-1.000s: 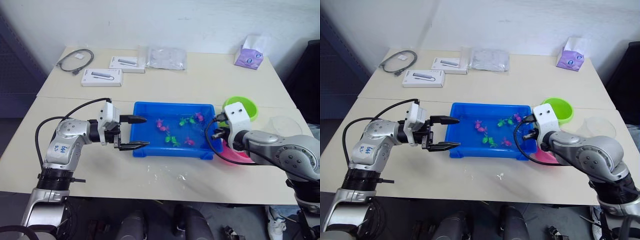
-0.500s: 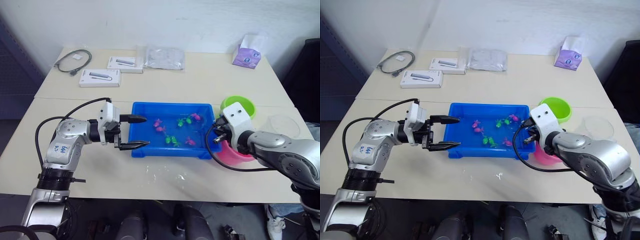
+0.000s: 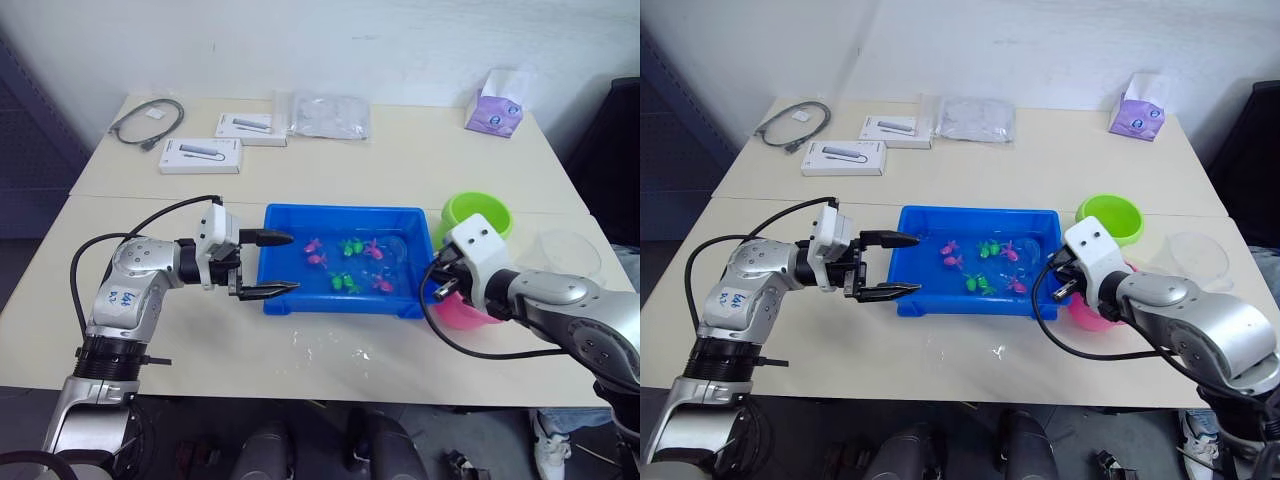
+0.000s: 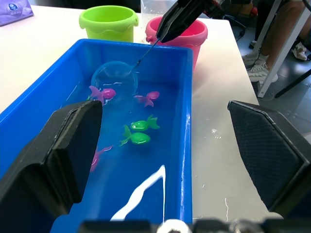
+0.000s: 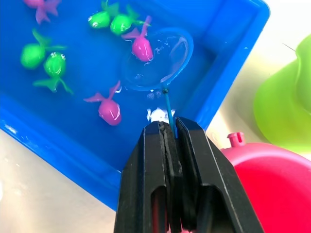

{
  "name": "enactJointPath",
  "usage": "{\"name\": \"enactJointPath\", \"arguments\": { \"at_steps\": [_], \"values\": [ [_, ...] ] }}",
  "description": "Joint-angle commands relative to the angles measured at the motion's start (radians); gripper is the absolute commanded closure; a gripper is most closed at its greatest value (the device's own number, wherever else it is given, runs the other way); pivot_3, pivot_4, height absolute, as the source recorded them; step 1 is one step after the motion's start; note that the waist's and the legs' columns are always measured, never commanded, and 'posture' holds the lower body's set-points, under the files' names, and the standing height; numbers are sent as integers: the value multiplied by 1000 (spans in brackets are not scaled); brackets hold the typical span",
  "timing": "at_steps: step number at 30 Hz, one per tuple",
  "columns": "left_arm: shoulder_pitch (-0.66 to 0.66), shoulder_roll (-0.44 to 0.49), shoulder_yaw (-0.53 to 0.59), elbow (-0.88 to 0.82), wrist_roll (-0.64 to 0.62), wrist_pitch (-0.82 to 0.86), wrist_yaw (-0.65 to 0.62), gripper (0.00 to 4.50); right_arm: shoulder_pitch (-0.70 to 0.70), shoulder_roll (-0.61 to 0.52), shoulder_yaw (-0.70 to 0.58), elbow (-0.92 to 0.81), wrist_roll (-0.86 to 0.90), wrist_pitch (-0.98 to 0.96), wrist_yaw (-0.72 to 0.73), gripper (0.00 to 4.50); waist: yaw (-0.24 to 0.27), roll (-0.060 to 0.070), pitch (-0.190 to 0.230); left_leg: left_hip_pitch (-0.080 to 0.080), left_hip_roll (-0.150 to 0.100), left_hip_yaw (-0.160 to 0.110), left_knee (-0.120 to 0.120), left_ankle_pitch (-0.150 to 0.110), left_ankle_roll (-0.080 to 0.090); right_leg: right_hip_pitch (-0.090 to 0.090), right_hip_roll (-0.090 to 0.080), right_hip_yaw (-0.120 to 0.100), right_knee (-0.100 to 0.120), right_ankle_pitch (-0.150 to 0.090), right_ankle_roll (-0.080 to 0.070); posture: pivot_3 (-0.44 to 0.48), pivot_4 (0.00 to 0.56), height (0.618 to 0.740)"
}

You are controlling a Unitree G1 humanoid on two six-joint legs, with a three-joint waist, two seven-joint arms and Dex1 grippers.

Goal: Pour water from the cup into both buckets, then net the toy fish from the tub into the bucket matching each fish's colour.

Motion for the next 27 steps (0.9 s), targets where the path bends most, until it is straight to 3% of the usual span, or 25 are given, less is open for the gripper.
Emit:
{"name": "enactJointPath", "arguments": {
  "at_steps": [1,9,13,22,27],
  "values": [
    [0,4,7,-20,-6,-4,-4,51,17,56,-145,-23,81,50,16,4500,3,0,0,0,0,0,0,0,0,0,0,0,0,0,0,0,150,740],
    [-19,5,2,-2,-3,-6,-15,51,30,196,-360,13,236,157,-13,4500,4,0,0,0,0,0,0,0,0,0,0,0,0,0,0,0,150,740],
    [-29,8,4,6,-5,-4,-25,51,64,207,-440,-19,305,145,6,4500,6,0,0,0,0,0,0,0,0,0,0,0,0,0,0,0,150,740],
    [-68,-10,2,2,-58,57,-67,51,343,122,-735,-166,452,-4,139,4500,9,0,0,1,-1,-1,0,0,0,1,1,1,0,0,0,0,150,740],
    [-104,-29,-22,35,-53,63,-100,51,579,169,-900,-251,397,-170,220,4500,9,0,0,2,-1,-1,0,0,0,2,1,1,0,0,0,0,150,740]
  ]
}}
